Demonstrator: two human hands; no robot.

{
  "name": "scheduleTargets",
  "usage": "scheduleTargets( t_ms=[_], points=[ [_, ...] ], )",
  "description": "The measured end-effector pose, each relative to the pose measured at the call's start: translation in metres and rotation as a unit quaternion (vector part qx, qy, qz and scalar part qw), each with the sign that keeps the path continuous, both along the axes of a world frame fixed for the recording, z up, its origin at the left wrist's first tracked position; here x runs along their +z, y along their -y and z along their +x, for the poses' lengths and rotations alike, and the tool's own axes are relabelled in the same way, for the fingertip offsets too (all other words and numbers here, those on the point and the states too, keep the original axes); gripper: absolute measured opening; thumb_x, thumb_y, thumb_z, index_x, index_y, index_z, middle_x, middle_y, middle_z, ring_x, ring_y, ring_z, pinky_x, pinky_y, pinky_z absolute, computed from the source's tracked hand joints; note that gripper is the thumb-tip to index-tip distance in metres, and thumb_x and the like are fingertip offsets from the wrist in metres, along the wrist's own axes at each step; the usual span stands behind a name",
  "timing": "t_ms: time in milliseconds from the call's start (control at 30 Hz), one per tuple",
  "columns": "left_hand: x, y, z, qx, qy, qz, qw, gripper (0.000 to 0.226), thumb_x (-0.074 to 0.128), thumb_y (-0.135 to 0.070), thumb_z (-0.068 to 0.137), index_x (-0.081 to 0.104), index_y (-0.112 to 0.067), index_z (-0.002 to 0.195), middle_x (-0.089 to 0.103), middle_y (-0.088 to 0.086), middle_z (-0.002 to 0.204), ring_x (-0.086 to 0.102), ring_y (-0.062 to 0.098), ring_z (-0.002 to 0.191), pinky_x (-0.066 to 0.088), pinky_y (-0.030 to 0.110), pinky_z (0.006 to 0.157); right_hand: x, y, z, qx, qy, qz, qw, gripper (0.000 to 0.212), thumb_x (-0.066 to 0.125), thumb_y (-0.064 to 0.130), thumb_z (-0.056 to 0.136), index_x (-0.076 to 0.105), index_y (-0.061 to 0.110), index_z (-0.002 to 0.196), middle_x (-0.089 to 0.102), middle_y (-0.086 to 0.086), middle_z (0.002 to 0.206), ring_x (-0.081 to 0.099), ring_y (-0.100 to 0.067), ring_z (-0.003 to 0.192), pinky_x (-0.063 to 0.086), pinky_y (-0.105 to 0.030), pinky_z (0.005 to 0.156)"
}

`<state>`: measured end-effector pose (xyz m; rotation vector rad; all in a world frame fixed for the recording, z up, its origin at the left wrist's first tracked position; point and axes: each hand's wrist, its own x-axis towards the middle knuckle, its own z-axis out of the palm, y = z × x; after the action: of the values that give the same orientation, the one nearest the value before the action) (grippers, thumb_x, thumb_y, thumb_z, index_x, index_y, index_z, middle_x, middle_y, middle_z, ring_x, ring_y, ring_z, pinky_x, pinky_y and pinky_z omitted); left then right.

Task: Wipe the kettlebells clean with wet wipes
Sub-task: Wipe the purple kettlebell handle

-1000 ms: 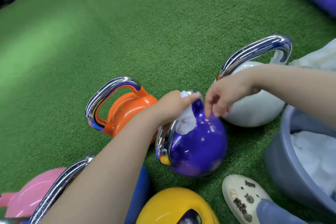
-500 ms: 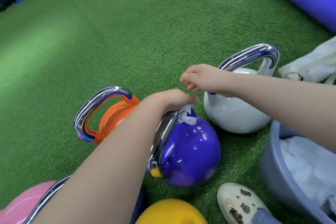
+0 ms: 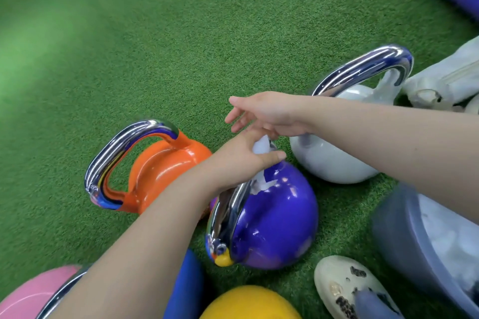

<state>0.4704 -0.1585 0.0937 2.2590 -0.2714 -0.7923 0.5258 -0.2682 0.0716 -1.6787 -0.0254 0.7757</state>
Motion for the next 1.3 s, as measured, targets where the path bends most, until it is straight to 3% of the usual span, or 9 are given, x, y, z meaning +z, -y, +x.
scheduleTargets(
  t_ms=[100,167,267,433,567,700,967,1167,1300],
  points=[
    [0.002,0.001,-0.001,0.066,-0.001,-0.036,0.997,0.063,0.047,-0.052,0.081,0.03,-0.02,0.132,0.05,-0.011,0.121,0.051,0.005,0.113,0.041,0.021,0.093,-0.001,-0.002,0.004,0.036,-0.026,0.037,0.998,0.044,0.026,0.047,0.099,0.056,0.016,0.092,0.062,-0.005,0.085,0.052,-0.013,0.066,0.041,-0.025,0.059],
    [0.006,0.0,-0.004,0.193,-0.053,-0.133,0.971,0.035,0.038,-0.043,0.096,0.025,-0.025,0.124,0.051,-0.014,0.104,0.063,-0.005,0.085,0.049,0.009,0.067,0.001,0.0,0.004,0.082,-0.031,0.044,0.995,0.047,0.024,0.049,0.098,0.056,0.014,0.097,0.06,-0.003,0.079,0.055,-0.013,0.067,0.045,-0.021,0.056],
    [0.011,-0.011,-0.008,0.291,-0.179,-0.255,0.904,0.035,0.041,-0.029,0.097,0.039,-0.019,0.13,0.061,0.009,0.121,0.065,0.023,0.1,0.056,0.025,0.063,0.004,-0.002,0.002,0.14,-0.009,0.013,0.99,0.053,0.021,0.051,0.098,0.054,0.011,0.109,0.061,-0.01,0.094,0.056,-0.021,0.076,0.044,-0.024,0.056],
    [0.021,-0.03,-0.022,0.233,-0.073,-0.11,0.963,0.01,0.052,-0.011,0.092,0.061,-0.009,0.087,0.061,0.017,0.087,0.051,0.024,0.073,0.04,0.026,0.052,0.01,0.0,-0.01,0.187,0.165,-0.102,0.963,0.044,0.028,0.046,0.099,0.062,0.018,0.1,0.061,0.005,0.08,0.053,-0.01,0.07,0.043,-0.024,0.067],
    [0.033,-0.027,-0.031,0.134,0.087,0.001,0.987,0.022,0.058,-0.006,0.088,0.071,-0.024,0.091,0.072,-0.006,0.087,0.063,0.009,0.078,0.049,0.022,0.075,0.012,0.007,-0.017,0.185,0.235,-0.112,0.948,0.03,0.038,0.034,0.1,0.062,0.019,0.091,0.057,0.007,0.08,0.052,-0.009,0.077,0.043,-0.024,0.078],
    [0.034,-0.017,-0.036,0.091,0.184,0.138,0.969,0.028,0.063,-0.016,0.086,0.067,-0.019,0.114,0.07,0.0,0.106,0.063,0.015,0.1,0.04,0.021,0.078,0.004,0.008,-0.023,0.163,0.244,-0.143,0.945,0.032,0.041,0.027,0.1,0.051,0.023,0.069,0.046,0.008,0.065,0.039,-0.002,0.059,0.033,-0.009,0.052],
    [0.023,0.001,-0.006,0.109,0.068,0.096,0.987,0.021,0.06,-0.019,0.089,0.071,-0.002,0.095,0.057,0.005,0.071,0.047,0.013,0.059,0.041,0.026,0.064,-0.023,0.019,-0.029,0.073,0.094,-0.063,0.991,0.032,0.041,0.029,0.098,0.063,0.01,0.111,0.065,-0.006,0.115,0.058,-0.02,0.108,0.044,-0.035,0.1],
    [0.009,0.012,0.022,0.133,-0.101,0.081,0.983,0.034,0.06,-0.021,0.088,0.064,0.01,0.1,0.066,0.022,0.087,0.059,0.026,0.072,0.05,0.036,0.072,-0.054,0.015,-0.033,-0.068,-0.049,0.019,0.996,0.046,0.044,0.043,0.097,0.054,0.012,0.129,0.06,-0.011,0.126,0.058,-0.025,0.112,0.044,-0.041,0.102],
    [0.006,0.013,0.032,0.157,-0.225,0.053,0.96,0.03,0.057,-0.027,0.091,0.063,0.001,0.099,0.066,0.018,0.081,0.062,0.024,0.064,0.055,0.032,0.063,-0.065,0.015,-0.034,-0.093,-0.073,-0.021,0.993,0.029,0.044,0.038,0.096,0.06,0.014,0.093,0.062,-0.01,0.087,0.058,-0.025,0.077,0.051,-0.036,0.073]
  ],
)
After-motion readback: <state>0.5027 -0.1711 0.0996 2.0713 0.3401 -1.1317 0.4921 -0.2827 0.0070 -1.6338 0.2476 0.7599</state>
